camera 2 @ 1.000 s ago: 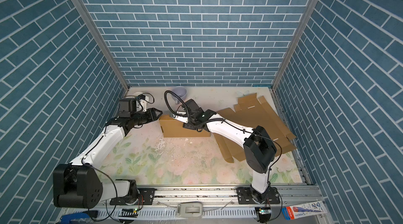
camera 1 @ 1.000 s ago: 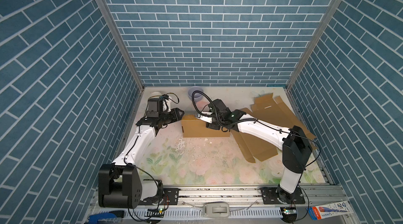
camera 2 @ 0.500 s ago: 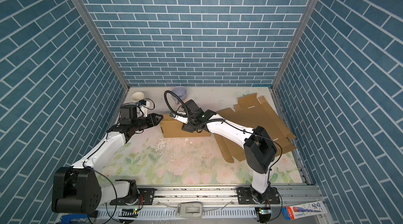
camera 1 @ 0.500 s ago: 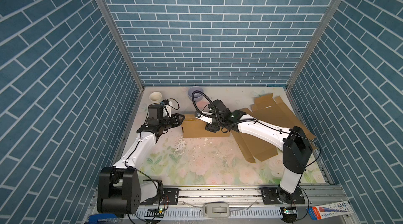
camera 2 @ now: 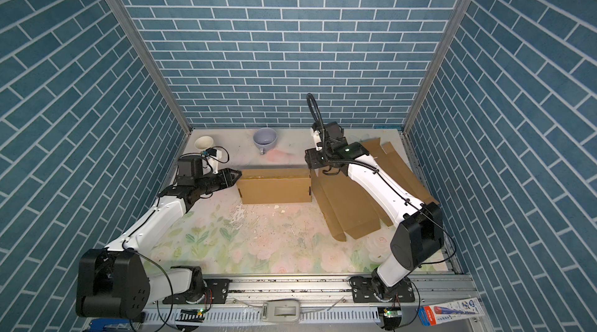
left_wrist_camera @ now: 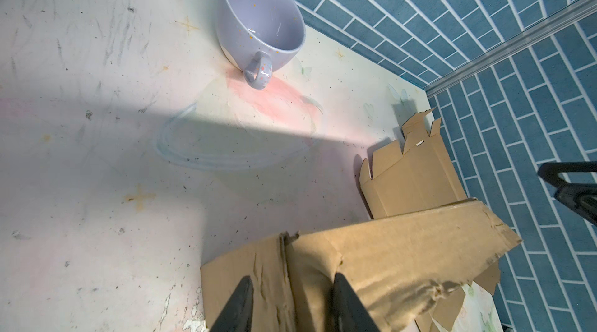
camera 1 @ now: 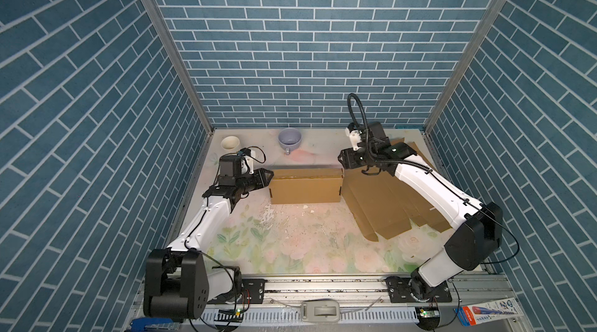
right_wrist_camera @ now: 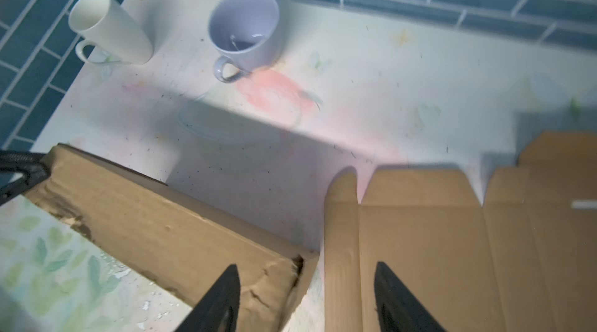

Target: Fold the paper box

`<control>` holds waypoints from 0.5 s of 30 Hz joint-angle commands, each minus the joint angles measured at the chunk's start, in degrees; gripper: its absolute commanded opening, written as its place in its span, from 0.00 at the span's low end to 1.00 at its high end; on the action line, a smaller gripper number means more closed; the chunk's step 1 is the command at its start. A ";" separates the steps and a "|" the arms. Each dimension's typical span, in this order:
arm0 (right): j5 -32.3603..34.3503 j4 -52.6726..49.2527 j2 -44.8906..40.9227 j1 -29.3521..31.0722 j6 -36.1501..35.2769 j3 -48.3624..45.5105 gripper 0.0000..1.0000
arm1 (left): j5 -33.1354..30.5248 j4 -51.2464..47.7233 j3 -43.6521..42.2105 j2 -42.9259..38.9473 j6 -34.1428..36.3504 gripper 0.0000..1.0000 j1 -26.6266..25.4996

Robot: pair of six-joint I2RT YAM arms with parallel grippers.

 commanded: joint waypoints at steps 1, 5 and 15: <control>-11.37 -6.67 0.75 -0.43 10.14 0.59 0.63 | -2.11 -5.86 -2.26 0.70 1.24 0.41 0.19; -13.22 -5.76 2.17 -0.95 10.50 0.28 0.57 | -2.26 -5.91 -2.41 0.58 1.23 0.40 0.19; -12.35 -3.55 5.94 -3.34 10.35 -7.99 0.28 | -2.84 -6.61 -2.75 0.00 1.74 0.37 0.19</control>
